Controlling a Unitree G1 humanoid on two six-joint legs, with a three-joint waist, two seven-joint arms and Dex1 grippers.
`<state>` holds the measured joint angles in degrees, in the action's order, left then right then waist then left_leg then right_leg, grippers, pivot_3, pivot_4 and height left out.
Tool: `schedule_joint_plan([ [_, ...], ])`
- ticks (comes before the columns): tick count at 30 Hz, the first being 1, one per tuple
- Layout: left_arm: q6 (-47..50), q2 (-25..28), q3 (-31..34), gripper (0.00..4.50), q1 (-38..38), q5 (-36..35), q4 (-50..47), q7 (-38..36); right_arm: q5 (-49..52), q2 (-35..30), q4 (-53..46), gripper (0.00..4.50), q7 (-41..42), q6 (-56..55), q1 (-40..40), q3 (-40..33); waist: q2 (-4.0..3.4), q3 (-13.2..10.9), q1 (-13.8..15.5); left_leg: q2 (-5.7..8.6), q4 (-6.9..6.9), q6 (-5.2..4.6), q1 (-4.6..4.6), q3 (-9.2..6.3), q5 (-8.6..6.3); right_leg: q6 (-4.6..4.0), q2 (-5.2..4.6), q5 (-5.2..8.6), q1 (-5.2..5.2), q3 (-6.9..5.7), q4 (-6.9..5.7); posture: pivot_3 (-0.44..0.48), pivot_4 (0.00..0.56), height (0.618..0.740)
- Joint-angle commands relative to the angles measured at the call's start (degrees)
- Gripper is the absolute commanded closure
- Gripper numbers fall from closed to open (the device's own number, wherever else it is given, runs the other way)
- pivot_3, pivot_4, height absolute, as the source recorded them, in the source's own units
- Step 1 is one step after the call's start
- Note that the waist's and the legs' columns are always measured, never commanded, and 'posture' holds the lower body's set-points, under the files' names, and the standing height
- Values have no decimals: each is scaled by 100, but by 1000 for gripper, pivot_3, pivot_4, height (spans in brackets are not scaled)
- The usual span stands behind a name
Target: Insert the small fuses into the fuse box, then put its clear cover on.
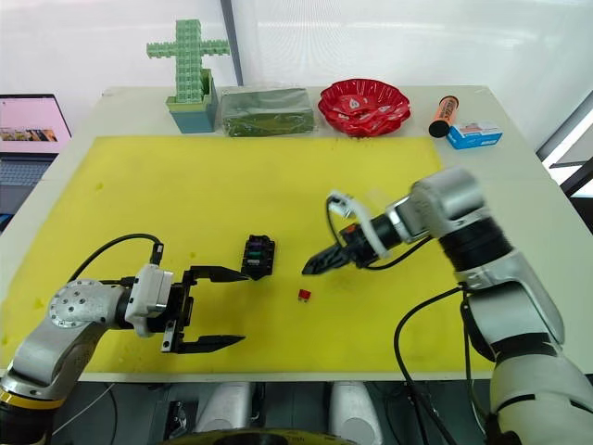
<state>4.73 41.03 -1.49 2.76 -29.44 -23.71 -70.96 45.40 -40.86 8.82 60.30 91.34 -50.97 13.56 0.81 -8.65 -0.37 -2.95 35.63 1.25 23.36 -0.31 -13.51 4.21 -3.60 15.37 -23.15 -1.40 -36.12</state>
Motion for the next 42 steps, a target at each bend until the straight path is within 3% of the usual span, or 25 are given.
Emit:
schedule_joint_plan([
  [1,26,28,-17,0,27,-114,-259,0,261,36,-421,296,-43,-7,479,-401,0,0,-9,0,0,-1,-1,0,-1,0,1,0,1,0,0,0,150,740],
  [6,175,30,-80,0,-63,-116,-367,27,371,330,-570,296,-205,102,832,-575,-4,-2,-36,-1,1,-2,-4,1,-1,0,3,0,0,4,-5,0,150,740],
  [9,200,61,-63,0,-74,-100,-368,16,363,500,-542,946,-312,60,942,-625,-4,-2,-20,-1,1,-2,-4,1,-1,0,3,0,0,4,-4,0,150,740],
  [12,266,33,-72,0,-100,-99,-405,86,334,554,-544,1931,-384,5,1076,-607,-3,-1,3,0,3,-2,-2,1,-1,0,2,0,2,3,-2,0,150,740],
  [19,282,48,-87,0,-60,-96,-470,147,322,540,-717,1931,-508,-9,1351,-466,-3,-1,-19,0,6,-2,-3,0,-1,-1,2,1,4,4,-2,0,150,740],
  [22,296,90,-72,0,-23,-101,-477,123,349,599,-753,2438,-575,-1,1395,-498,-3,-2,-22,0,5,-2,-3,0,-1,0,2,0,4,4,-2,0,150,740],
  [42,275,118,-41,0,-30,-99,-423,100,156,853,-342,2438,-834,-114,1296,-360,-1,-1,-24,0,6,-2,-4,0,-1,-1,3,1,5,4,-3,0,150,740],
])
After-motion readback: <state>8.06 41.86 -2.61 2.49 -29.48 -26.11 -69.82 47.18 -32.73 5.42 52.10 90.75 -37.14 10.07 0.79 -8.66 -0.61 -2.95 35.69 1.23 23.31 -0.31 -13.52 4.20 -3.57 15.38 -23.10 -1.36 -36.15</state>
